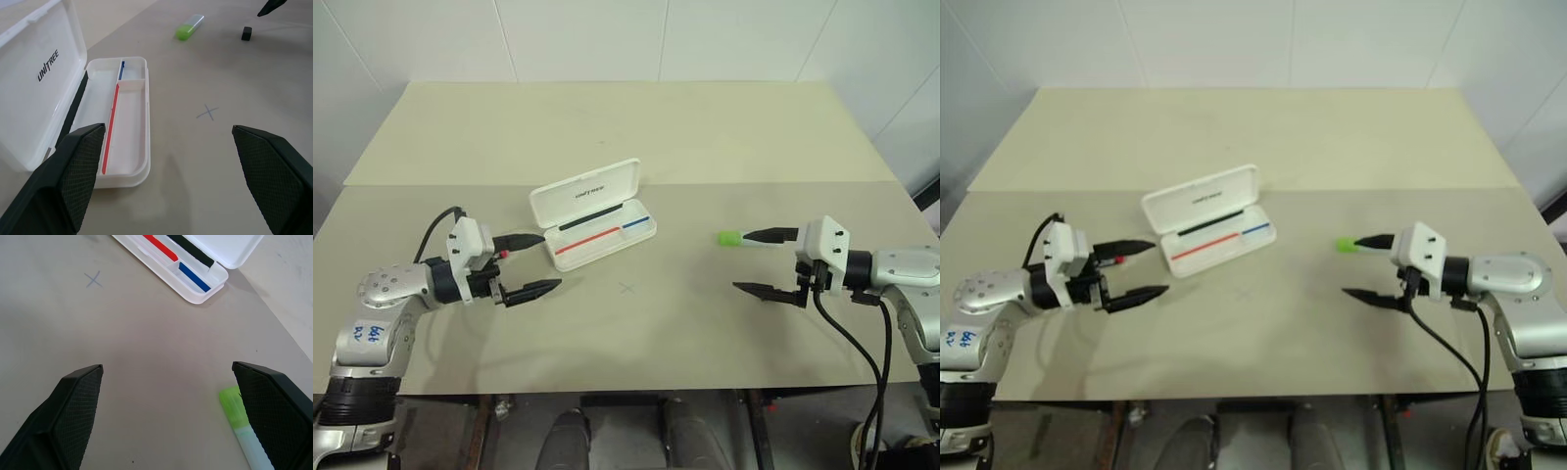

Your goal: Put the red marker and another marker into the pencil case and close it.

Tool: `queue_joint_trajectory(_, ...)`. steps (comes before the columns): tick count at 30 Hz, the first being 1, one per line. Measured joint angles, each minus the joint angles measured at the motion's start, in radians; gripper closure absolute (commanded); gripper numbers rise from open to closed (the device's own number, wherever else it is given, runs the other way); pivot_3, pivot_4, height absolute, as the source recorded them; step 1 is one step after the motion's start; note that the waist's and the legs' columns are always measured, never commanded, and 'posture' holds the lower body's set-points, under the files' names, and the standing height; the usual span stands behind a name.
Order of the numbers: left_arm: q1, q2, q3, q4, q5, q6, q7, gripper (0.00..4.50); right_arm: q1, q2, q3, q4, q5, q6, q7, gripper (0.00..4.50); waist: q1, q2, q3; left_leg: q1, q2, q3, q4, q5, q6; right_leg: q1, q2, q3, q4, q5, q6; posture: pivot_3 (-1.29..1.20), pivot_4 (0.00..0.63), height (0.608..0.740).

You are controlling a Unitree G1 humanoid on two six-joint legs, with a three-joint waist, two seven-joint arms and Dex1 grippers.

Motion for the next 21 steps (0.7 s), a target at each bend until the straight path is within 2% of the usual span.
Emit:
queue_joint_trajectory(12, -0.073, -0.021, -0.032, 0.055, 0.036, -0.044, 0.003, 0.04, -0.067, 0.078, 0.077, 0.005, -0.011, 0.003, -0.001, 0.00, -0.001, 0.000, 0.000, 0.000, 0.000, 0.000, 0.000, 0.000, 0.000, 0.000, 0.000, 0.000, 0.001, 0.000, 0.000, 0.00, 0.150, 0.740)
queue_joint_trajectory(17, -0.132, -0.022, -0.034, 0.098, 0.079, -0.065, 0.041, 0.04, -0.147, 0.185, 0.074, -0.086, 0.130, 0.172, -0.061, 0.00, -0.004, 0.000, 0.000, 0.000, 0.000, -0.001, 0.001, 0.001, 0.000, 0.000, 0.000, 0.000, 0.002, 0.000, 0.000, 0.00, 0.150, 0.740)
queue_joint_trajectory(21, -0.135, -0.012, -0.046, 0.115, 0.083, -0.019, 0.036, 0.04, -0.163, 0.187, 0.071, -0.204, 0.202, 0.257, -0.080, 0.00, 0.002, 0.000, 0.000, -0.001, 0.000, -0.001, 0.000, 0.001, 0.000, -0.001, 0.000, -0.001, 0.001, 0.000, 0.000, 0.00, 0.150, 0.740)
